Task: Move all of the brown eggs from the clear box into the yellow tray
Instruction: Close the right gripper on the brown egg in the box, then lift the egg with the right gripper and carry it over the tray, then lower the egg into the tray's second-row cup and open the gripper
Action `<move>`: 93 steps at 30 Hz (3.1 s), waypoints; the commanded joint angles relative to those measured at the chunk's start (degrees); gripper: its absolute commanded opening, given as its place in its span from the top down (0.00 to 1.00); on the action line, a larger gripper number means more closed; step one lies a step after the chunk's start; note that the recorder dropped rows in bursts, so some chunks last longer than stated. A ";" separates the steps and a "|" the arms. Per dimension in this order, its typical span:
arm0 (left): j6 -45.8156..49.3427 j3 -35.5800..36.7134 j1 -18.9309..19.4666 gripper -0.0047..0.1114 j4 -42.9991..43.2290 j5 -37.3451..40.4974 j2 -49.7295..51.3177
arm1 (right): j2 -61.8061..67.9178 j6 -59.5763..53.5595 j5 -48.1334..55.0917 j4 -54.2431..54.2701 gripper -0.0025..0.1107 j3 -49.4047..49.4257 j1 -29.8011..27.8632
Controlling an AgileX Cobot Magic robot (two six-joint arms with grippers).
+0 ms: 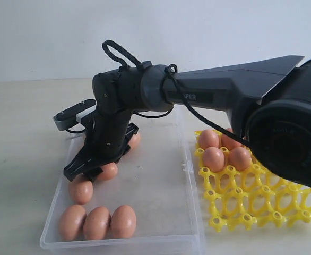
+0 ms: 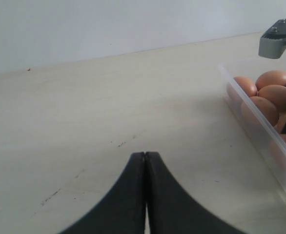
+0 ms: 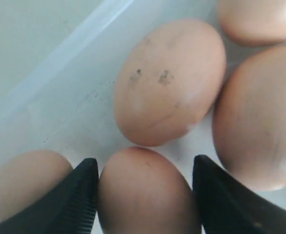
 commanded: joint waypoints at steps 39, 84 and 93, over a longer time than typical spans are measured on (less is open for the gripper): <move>-0.25 -0.23 -0.18 0.96 -0.08 -0.79 0.04 | -27.40 -4.01 -36.67 2.94 0.98 35.56 -1.15; -0.25 -0.23 -0.18 0.96 -0.08 -0.79 0.04 | -40.27 11.61 -74.68 7.69 0.98 78.02 -30.49; -0.25 -0.23 -0.18 0.96 -0.08 -0.79 0.04 | -40.27 11.61 -75.04 7.69 0.98 78.02 -30.49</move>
